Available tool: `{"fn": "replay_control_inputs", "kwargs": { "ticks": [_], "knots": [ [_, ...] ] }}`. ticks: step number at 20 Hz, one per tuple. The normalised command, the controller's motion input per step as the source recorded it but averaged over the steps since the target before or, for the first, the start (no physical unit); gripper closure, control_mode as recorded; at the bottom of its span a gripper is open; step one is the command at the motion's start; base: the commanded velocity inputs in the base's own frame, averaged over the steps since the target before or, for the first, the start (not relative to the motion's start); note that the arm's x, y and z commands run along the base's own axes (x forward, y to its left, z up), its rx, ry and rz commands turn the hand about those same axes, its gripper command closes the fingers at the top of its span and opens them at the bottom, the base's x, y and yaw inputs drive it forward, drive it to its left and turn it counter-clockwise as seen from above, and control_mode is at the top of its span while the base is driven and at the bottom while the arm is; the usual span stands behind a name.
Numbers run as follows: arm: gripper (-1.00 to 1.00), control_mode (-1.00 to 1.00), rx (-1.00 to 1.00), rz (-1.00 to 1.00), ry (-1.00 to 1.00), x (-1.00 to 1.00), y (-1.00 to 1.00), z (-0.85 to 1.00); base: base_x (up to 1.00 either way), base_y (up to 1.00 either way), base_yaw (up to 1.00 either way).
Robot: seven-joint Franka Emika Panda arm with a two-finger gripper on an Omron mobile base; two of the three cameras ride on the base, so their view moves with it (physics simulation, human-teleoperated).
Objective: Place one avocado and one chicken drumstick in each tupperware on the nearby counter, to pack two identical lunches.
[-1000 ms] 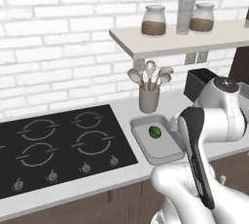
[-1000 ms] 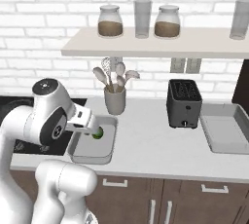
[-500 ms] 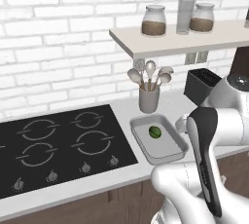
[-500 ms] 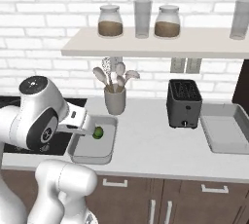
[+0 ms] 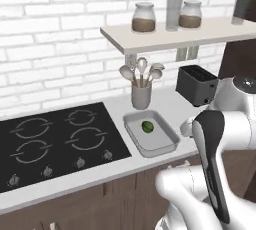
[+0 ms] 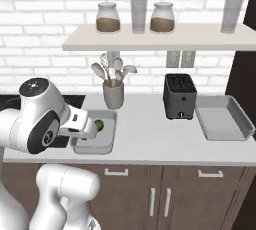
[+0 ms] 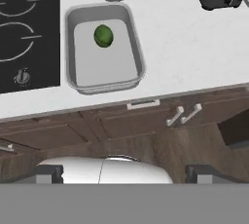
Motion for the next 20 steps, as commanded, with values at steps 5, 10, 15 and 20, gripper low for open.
{"fn": "replay_control_inputs", "kwargs": {
  "ticks": [5,10,15,20],
  "knots": [
    [-1.0,1.0,0.0,0.0,0.0,0.0,0.0,0.0,-0.87,-0.12,-0.59],
    [-1.0,1.0,0.0,0.0,0.0,0.0,0.0,0.0,-0.48,-0.26,-0.68],
    [-1.0,1.0,0.0,0.0,0.0,0.0,0.0,0.0,0.0,-0.34,-0.87],
    [-1.0,1.0,0.0,0.0,0.0,0.0,0.0,0.0,0.0,-0.59,-0.85]
  ]
}}
